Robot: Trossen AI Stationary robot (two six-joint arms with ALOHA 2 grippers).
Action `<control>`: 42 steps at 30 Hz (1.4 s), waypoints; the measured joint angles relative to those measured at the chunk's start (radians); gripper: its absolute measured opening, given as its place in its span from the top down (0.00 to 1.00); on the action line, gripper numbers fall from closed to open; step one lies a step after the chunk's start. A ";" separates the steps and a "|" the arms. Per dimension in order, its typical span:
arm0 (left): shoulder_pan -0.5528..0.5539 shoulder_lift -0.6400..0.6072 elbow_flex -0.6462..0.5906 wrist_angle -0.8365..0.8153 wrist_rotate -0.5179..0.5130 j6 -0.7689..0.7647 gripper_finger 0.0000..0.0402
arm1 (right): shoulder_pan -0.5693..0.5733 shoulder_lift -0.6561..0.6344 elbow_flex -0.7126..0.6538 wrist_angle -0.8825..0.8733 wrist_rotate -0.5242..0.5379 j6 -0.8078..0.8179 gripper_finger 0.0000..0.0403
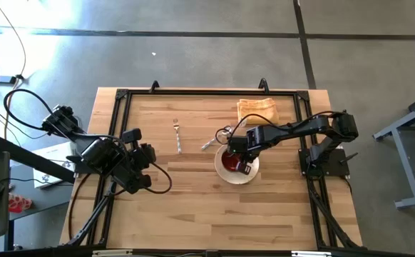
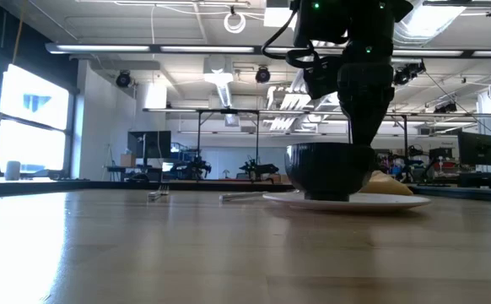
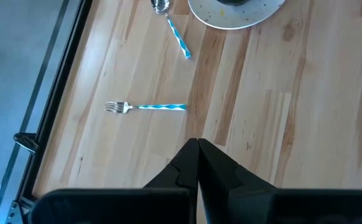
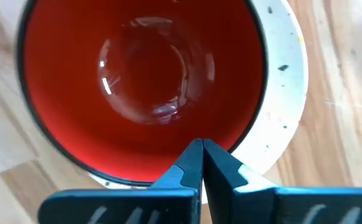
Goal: Set table place
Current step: Adjust the black bowl on the white plate
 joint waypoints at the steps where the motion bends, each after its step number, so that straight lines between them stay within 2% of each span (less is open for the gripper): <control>1: 0.000 0.000 0.000 0.000 0.004 -0.002 1.00 | 0.000 0.000 0.000 -0.006 0.007 -0.002 1.00; 16: 0.000 0.000 0.000 -0.005 0.055 -0.002 1.00 | 0.000 -0.017 0.004 -0.080 0.057 0.026 1.00; 25: 0.000 -0.001 0.000 -0.008 0.054 0.000 1.00 | 0.001 -0.077 0.117 -0.126 0.106 0.034 1.00; 31: 0.000 -0.001 0.000 -0.007 0.048 0.001 1.00 | 0.027 -0.076 0.101 -0.017 0.075 0.042 1.00; 42: 0.000 -0.001 0.000 -0.007 0.036 0.001 1.00 | 0.038 -0.074 -0.081 0.209 0.038 0.120 1.00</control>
